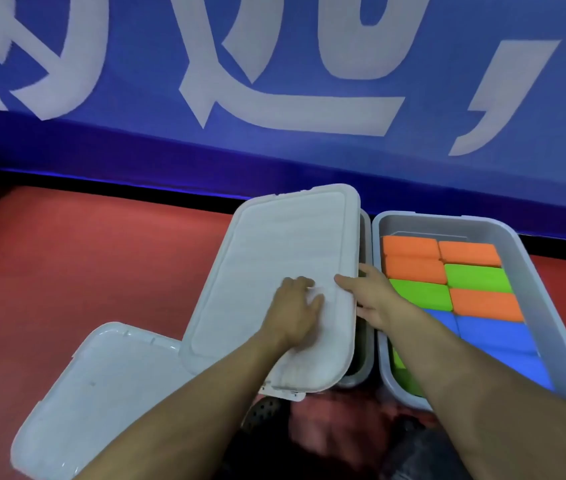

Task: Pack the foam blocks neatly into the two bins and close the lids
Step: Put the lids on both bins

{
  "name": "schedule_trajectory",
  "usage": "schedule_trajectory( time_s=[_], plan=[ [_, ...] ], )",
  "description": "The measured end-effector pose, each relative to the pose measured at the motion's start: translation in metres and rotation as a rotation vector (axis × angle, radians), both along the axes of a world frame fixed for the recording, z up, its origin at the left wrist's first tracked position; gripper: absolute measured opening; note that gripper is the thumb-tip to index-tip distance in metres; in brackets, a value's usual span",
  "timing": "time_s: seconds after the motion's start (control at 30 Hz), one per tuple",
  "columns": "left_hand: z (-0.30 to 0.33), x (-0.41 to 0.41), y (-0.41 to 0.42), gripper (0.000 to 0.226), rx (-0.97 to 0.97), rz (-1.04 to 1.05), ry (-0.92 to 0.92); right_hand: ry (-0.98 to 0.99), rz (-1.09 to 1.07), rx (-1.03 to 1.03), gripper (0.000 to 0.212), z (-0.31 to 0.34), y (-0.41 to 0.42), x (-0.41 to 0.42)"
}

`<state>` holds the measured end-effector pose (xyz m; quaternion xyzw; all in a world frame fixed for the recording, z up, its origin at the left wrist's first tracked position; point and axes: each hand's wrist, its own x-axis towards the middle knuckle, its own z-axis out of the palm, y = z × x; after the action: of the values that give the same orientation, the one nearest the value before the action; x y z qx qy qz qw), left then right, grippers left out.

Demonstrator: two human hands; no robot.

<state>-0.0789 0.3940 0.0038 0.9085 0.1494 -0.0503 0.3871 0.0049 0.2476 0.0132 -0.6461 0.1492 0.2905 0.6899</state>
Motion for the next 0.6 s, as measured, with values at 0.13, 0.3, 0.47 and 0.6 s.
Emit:
schedule_trajectory(
  time_s=[0.13,0.3,0.47,0.6],
  plan=[
    [-0.025,-0.014,0.064,0.054,0.109,0.374,0.102,-0.006,-0.057,-0.089,0.065,-0.013,-0.008,0.010],
    [-0.052,-0.034,0.118,0.088,0.036,0.689,0.439,-0.038,-0.066,-0.187,0.046,-0.029,-0.013,0.015],
    [-0.089,-0.043,0.143,0.112,-0.147,0.764,0.599,-0.091,-0.086,-0.347,0.044,-0.050,-0.013,0.021],
    [-0.095,-0.040,0.150,0.076,-0.183,0.769,0.523,-0.082,-0.011,-0.489,0.042,-0.067,-0.018,0.024]
  ],
)
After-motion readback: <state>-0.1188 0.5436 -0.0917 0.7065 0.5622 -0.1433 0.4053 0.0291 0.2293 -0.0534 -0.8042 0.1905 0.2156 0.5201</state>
